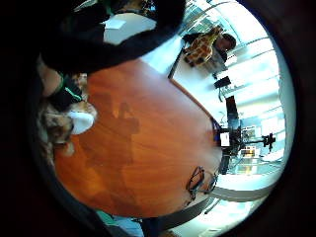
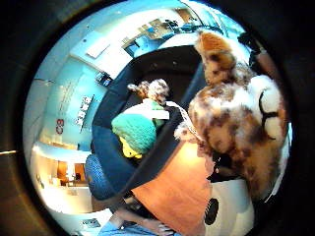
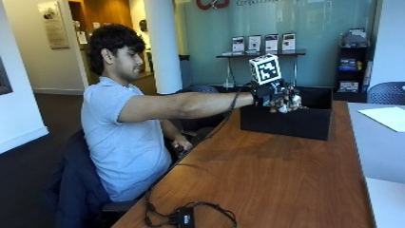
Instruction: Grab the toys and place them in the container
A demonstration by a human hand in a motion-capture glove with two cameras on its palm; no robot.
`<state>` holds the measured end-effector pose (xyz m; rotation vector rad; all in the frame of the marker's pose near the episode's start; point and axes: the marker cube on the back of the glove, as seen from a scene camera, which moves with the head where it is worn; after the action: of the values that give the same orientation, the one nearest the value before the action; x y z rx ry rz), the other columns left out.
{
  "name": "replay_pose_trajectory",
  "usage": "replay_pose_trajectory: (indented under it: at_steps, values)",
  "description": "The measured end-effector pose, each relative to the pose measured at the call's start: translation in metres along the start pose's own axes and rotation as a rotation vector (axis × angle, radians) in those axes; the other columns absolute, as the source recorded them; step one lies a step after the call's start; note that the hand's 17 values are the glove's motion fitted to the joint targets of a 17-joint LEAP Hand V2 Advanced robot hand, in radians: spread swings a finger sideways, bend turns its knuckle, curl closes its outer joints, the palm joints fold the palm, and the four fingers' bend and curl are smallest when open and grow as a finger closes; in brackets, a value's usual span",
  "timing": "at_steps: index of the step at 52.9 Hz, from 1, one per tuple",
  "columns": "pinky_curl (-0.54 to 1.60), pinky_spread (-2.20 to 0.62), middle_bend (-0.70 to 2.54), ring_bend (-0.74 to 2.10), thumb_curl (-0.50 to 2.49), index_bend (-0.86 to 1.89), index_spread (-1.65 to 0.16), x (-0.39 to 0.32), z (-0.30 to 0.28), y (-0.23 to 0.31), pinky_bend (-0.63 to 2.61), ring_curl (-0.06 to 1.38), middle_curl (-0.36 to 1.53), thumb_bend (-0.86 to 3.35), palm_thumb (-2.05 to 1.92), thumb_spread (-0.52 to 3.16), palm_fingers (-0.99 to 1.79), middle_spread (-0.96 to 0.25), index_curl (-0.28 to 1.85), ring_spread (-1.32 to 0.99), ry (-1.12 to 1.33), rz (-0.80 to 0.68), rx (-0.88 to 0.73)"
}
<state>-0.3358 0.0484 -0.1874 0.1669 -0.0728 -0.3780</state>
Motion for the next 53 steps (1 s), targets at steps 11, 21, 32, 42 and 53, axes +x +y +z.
replay_pose_trajectory:
  at_steps: [11,21,32,42,53]
  values:
    - [0.22,-0.06,0.8,1.31,0.37,0.21,-0.09,-0.058,-0.034,-0.034,0.19,0.55,0.58,0.46,0.46,1.6,0.48,-0.06,0.4,-0.2,-0.044,-0.17,0.049]
    - [0.24,-0.06,0.81,1.33,0.38,0.19,-0.09,-0.082,-0.023,-0.055,0.19,0.54,0.59,0.49,0.44,1.6,0.48,-0.05,0.42,-0.2,-0.017,-0.236,0.029]
    - [0.26,-0.05,0.83,1.37,0.38,0.18,-0.1,-0.104,-0.001,-0.069,0.19,0.54,0.61,0.51,0.42,1.6,0.47,-0.05,0.43,-0.19,0.018,-0.282,0.0]
    - [0.3,-0.03,0.69,1.3,0.31,0.15,-0.11,-0.098,0.02,-0.077,0.26,0.52,0.58,0.43,0.18,1.58,0.17,-0.03,0.45,-0.18,0.087,-0.027,-0.249]
    - [0.39,0.01,0.22,0.66,0.2,0.17,-0.18,-0.072,-0.001,-0.069,0.62,0.31,0.41,0.08,-0.12,1.38,-0.2,0.05,0.41,-0.06,0.053,-0.18,-0.164]
